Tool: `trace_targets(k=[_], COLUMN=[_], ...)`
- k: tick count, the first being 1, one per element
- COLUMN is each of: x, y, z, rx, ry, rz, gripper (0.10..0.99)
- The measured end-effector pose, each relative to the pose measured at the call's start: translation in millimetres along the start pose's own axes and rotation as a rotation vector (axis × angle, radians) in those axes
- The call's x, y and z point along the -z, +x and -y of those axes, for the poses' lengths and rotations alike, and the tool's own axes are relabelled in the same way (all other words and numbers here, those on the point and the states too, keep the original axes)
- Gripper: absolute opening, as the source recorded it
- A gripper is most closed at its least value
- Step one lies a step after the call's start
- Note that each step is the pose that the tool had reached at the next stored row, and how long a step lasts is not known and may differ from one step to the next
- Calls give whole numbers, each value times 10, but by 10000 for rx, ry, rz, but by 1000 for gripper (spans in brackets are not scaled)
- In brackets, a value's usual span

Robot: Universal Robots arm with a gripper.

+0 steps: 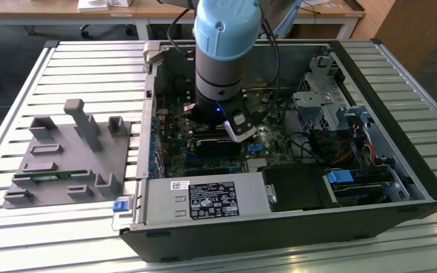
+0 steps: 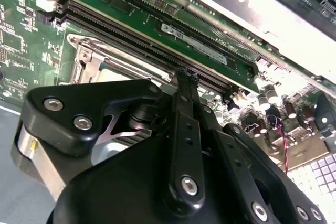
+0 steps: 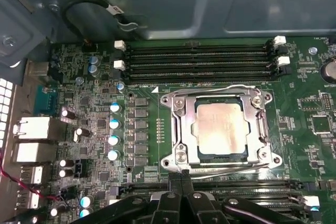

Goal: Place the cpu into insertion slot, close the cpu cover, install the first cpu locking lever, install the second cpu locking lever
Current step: 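Install the second cpu locking lever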

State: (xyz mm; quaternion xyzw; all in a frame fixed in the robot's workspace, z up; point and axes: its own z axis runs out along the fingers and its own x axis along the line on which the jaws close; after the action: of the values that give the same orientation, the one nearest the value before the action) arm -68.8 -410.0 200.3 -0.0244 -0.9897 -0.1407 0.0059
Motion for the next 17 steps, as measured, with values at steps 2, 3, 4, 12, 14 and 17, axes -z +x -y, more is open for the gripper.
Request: trace_targets(k=[2,3,4,12,14,17], x=[-5,-11,-21,-58,-63,-77], y=[10,13,15,46,47,49], z=[6,9,13,26,28,32], rx=[2,3,4,9,11,14], ry=[-137,-183,-214,-338,-366,-476], rz=[-7,-9,-11,-16,-18,-24], gripper=[106,106,106,106,106,106])
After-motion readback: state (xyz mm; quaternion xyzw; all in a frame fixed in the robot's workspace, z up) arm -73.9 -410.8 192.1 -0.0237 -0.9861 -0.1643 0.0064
